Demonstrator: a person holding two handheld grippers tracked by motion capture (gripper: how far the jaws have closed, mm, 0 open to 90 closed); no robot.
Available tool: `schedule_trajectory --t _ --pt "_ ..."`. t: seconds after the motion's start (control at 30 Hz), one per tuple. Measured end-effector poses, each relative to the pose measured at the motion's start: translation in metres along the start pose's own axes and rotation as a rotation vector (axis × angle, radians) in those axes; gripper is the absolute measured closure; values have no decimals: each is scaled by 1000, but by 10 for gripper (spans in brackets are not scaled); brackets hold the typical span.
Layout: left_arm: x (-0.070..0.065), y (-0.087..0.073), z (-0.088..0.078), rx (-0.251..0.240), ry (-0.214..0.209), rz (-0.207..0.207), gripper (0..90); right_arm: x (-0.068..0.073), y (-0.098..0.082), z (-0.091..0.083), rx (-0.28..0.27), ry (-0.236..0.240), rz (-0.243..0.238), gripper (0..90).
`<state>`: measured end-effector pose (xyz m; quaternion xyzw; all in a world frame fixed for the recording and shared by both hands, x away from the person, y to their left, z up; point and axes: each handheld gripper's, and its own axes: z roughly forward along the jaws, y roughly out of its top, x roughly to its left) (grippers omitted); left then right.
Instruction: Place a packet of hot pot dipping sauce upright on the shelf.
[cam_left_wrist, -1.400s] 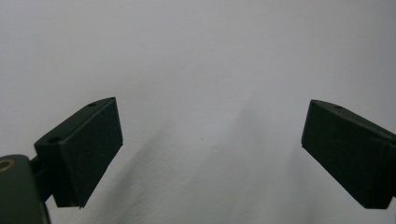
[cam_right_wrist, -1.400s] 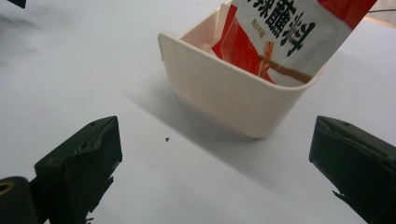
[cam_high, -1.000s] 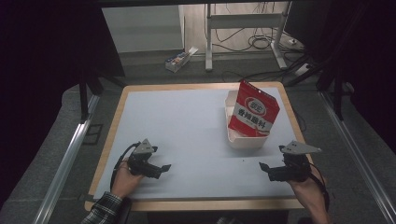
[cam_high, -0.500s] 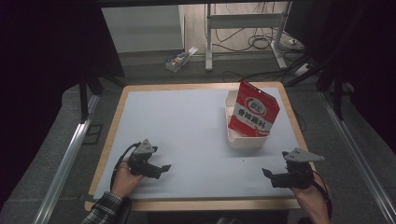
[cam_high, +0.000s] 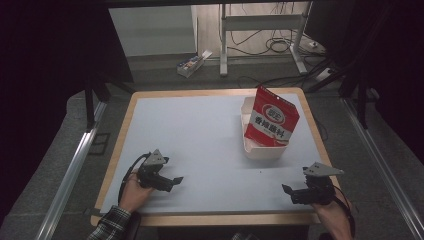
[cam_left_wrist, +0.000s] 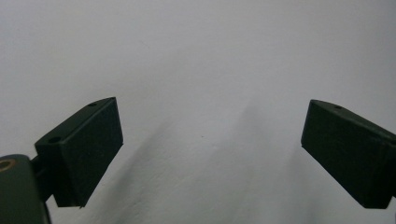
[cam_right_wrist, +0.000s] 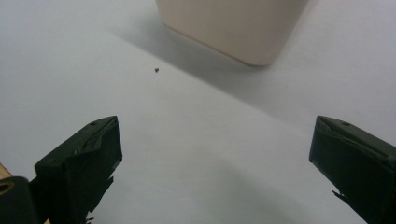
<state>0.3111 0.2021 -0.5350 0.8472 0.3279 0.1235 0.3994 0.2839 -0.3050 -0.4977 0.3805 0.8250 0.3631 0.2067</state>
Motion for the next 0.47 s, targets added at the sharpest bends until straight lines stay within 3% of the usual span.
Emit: schedule_trajectory --t 0.3,0.47 --pt "0 0 0 5 0 6 57 -3 -6 9 57 3 6 25" --pt "0 1 0 2 2 3 57 -2 -6 10 61 12 -2 24"
